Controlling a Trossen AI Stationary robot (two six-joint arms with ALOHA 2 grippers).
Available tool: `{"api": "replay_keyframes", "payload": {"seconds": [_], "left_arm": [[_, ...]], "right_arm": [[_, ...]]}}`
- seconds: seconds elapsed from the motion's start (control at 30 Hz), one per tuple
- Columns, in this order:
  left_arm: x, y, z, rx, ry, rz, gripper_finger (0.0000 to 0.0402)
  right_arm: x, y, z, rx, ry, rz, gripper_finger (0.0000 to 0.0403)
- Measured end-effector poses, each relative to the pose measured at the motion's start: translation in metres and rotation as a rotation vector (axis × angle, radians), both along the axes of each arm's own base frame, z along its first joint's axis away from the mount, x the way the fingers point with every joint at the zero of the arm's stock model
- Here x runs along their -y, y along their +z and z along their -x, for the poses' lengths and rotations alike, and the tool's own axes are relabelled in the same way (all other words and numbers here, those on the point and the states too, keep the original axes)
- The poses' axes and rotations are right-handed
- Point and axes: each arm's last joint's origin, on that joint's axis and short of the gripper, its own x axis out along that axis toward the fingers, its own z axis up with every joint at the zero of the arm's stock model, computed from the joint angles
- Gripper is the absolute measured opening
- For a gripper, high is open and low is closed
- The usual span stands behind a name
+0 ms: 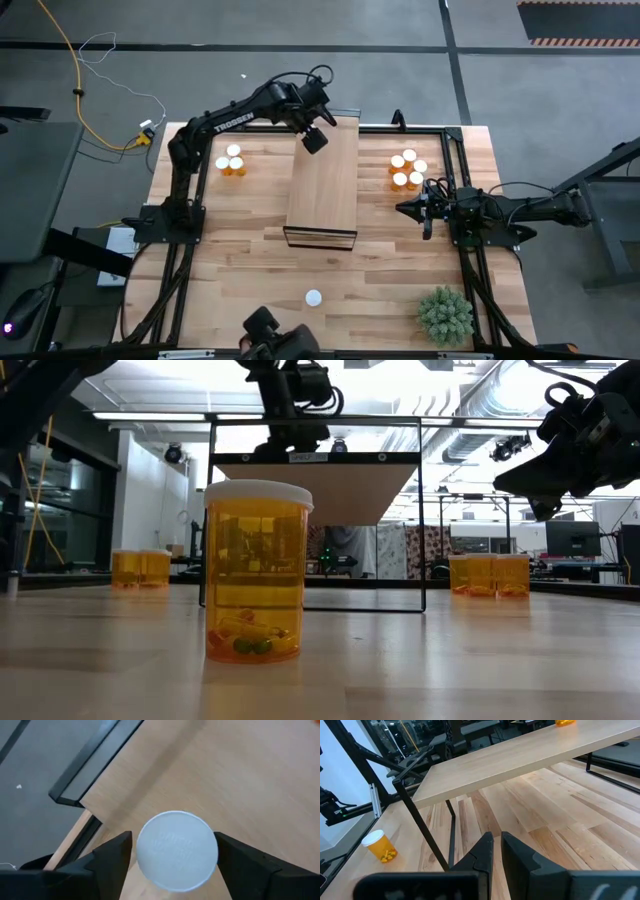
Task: Pick and place medicine bottles onto shelf by color
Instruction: Put the orange pill bottle on the shelf
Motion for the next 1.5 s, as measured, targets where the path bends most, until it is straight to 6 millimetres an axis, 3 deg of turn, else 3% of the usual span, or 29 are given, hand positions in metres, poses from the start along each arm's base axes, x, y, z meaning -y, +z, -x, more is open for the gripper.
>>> {"api": "replay_keyframes", "payload": {"seconds": [0.13,0.37,0.5,0.67,0.83,1.1,1.27,1.5], "left_arm": [[0.000,0.017,0.003,0.046,0.009,-0.027,0.0268],[0.013,0.077,0.023,0.210,0.016,-0.129,0.0268],[0.036,0.106,0.038,0.287,-0.019,-0.182,0.0268],[0.078,0.118,0.049,0.422,-0.123,-0.273,0.0268],[0.122,0.095,0.073,0.589,-0.230,-0.363,0.0268],[0.181,0.014,0.134,0.869,-0.363,-0.470,0.0268],[0.199,-0.028,0.166,1.063,-0.399,-0.548,0.0268],[0.214,-0.061,0.190,1.154,-0.490,-0.541,0.0268]], "right_arm": [[0.000,0.000,0.000,0.000,0.000,0.000,0.0028],[0.000,0.000,0.000,0.000,0.000,0.000,0.0028],[0.000,0.000,0.000,0.000,0.000,0.000,0.0028],[0.000,0.000,0.000,0.000,0.000,0.000,0.0028],[0.000,0.000,0.000,0.000,0.000,0.000,0.0028],[0.000,0.000,0.000,0.000,0.000,0.000,0.0028],[0.000,0.000,0.000,0.000,0.000,0.000,0.0028],[0.000,0.000,0.000,0.000,0.000,0.000,0.0028]]}}
